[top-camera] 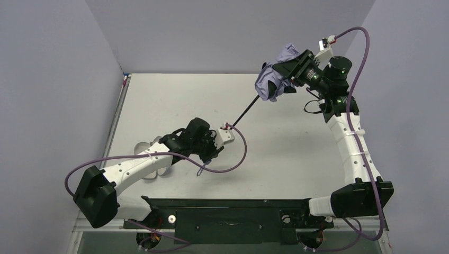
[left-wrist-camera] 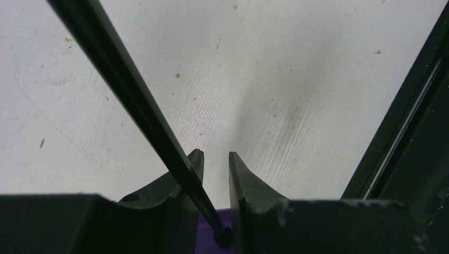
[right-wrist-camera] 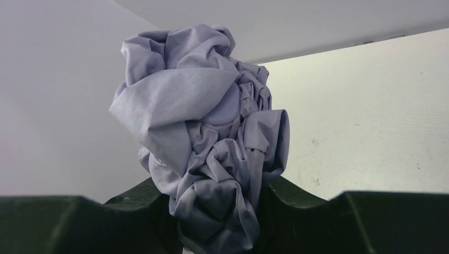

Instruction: Open the umbrella

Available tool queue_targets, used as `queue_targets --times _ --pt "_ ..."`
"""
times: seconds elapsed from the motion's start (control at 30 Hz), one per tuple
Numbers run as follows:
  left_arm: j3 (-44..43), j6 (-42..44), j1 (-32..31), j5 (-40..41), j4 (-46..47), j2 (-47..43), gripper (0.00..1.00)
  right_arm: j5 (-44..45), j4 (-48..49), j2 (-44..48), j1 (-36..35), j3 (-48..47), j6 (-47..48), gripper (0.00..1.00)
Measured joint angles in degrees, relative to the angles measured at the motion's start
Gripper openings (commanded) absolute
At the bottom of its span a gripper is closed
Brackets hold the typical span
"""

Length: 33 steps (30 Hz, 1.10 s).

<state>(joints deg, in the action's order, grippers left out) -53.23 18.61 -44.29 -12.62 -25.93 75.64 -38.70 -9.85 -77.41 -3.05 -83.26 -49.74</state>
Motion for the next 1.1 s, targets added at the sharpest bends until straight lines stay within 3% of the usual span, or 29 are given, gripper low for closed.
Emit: queue_targets --times 0.07,0.2,0.37,0.4,0.43,0.67,0.8,0.93,1.1 --pt "0.11 -0.02 0.02 -0.13 0.28 -0.07 0.23 -0.37 -0.07 -0.31 0.31 0.00 -0.24 0.00" --pt "-3.48 0.02 0.02 -0.70 -2.95 1.73 0.38 0.24 2.25 -0.33 -0.17 0.50 -0.61 0.00" --pt "-14.62 -1.86 0.20 -1.46 -9.44 6.86 0.80 2.82 8.44 1.84 -4.37 5.03 -0.28 0.00" --pt "-16.74 -2.75 0.37 -2.43 -9.33 6.99 0.95 2.82 8.92 2.19 -5.33 5.84 -0.09 0.00" --pt "-18.25 -3.34 0.63 -3.63 -9.07 6.88 0.99 2.82 9.38 2.60 -6.29 6.73 0.22 0.00" --pt "-20.00 -14.60 8.52 -18.36 4.96 -2.32 0.97 2.27 10.25 4.83 -9.55 12.07 2.99 0.00" --pt "-21.84 -20.37 10.21 -18.78 12.70 -5.01 0.97 1.88 11.52 5.97 -10.62 14.64 3.98 0.00" --pt "-26.91 -25.66 10.10 -19.43 16.65 -1.84 0.97 0.70 13.79 6.73 -12.92 16.00 4.09 0.00" --pt "-27.30 -31.04 9.42 -19.85 20.46 1.84 0.97 -0.68 15.61 7.63 -15.67 16.02 4.83 0.00"
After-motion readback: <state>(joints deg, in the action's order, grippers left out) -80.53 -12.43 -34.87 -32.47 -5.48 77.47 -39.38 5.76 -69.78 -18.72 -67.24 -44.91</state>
